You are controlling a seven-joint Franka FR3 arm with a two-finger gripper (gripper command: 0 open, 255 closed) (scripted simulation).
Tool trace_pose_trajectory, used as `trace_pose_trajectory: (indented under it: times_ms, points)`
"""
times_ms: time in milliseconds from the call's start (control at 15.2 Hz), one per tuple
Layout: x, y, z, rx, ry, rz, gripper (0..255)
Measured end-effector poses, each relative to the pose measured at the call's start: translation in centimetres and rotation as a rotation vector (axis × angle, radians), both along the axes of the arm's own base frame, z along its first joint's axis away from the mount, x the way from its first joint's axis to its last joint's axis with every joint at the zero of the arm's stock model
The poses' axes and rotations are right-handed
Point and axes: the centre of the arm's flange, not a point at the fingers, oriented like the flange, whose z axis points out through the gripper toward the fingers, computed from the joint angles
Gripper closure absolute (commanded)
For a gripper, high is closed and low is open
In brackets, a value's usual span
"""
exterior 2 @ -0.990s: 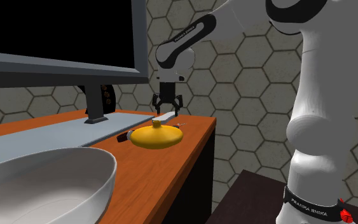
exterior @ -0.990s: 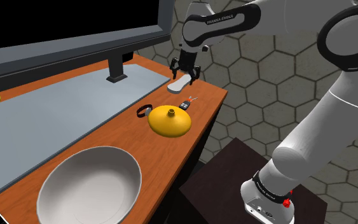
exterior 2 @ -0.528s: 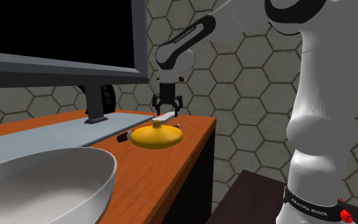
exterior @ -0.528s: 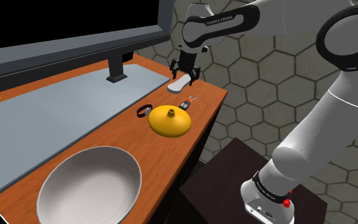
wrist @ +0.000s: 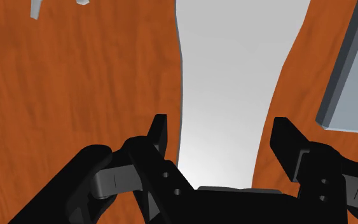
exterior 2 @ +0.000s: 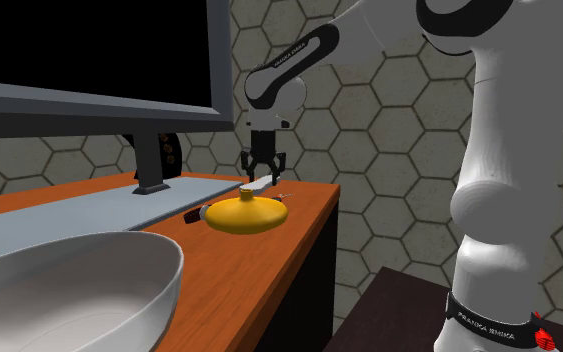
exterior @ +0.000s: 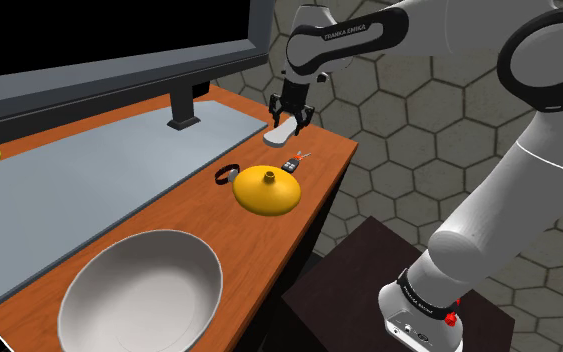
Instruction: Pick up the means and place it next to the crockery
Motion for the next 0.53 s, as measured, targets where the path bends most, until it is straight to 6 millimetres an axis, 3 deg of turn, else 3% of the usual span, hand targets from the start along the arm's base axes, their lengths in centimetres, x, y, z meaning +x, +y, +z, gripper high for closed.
trace_pose_trajectory:
  times_ms: [198,528]
  points:
    - [0.0,0.0,0.2,0.000,0.000,0.000,255]
    - [0.0,-0.1,2.6,0.000,0.000,0.000,255]
